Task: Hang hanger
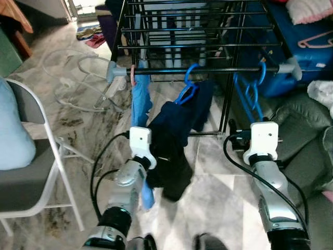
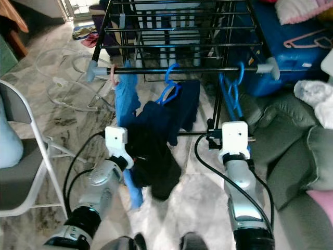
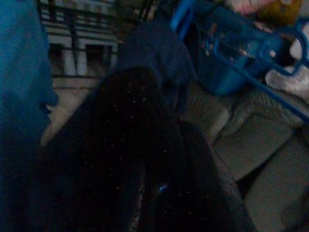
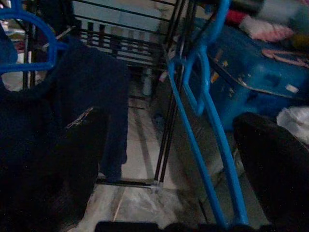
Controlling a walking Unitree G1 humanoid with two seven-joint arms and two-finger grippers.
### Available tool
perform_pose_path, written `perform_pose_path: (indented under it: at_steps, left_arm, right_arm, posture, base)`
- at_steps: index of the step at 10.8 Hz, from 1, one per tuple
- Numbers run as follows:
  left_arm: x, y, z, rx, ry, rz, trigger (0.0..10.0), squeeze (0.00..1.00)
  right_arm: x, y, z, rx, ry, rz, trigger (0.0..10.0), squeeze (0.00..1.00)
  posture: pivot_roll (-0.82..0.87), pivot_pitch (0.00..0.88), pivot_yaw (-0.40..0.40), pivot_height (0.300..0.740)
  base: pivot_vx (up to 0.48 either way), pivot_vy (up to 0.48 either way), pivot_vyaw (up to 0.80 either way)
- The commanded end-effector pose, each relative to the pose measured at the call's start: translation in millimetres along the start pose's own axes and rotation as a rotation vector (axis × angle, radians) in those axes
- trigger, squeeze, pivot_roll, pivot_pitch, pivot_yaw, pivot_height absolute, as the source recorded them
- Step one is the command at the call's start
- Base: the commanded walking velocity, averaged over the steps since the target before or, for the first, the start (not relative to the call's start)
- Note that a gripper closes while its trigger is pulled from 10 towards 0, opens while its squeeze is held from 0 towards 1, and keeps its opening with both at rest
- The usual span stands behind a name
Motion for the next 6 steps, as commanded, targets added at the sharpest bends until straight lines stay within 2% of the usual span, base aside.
perform_pose_path:
  at_steps: [1,3,5,6]
  left_arm:
    - [1.4,-0.1,1,0.008,0.008,-0.008,10.0,0.00]
    - [3.7,-0.9,1,0.012,0.005,-0.024,10.0,0.00]
    - [3.7,-1.2,1,0.012,0.008,-0.031,10.0,0.00]
    - [4.5,-1.6,1,0.014,0.005,-0.042,10.0,0.00]
  right_arm:
    - [3.9,-1.0,2,0.007,-0.008,-0.025,10.0,0.00]
    - [12.6,-0.1,4,0.023,-0.062,-0.083,10.0,0.00]
    - [34.1,2.6,7,0.030,-0.125,-0.166,10.0,0.00]
    - [38.8,4.6,8,0.027,-0.121,-0.166,10.0,0.00]
  posture:
    - [-0.25,0.152,0.065,0.740]
    - [-0.25,0.154,0.067,0.740]
    - [-0.25,0.154,0.068,0.740]
    - [-0.25,0.156,0.069,0.740]
  base:
    - [0.000,0.000,0.00]
    - [0.000,0.000,0.00]
    - [0.000,0.000,0.00]
    - [0.000,0.000,0.00]
Point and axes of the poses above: a point about 5 cm out from each wrist's last joint towards the gripper, its own y axis pointing out of the wrist towards the gripper, its own z axis along the axis of the wrist's last joint, x = y × z, the point moved 1 cm from there along y, pointing out of the wrist towards the gripper, and after that the axes turned 9 degrees about y, right-handed, at the moved point
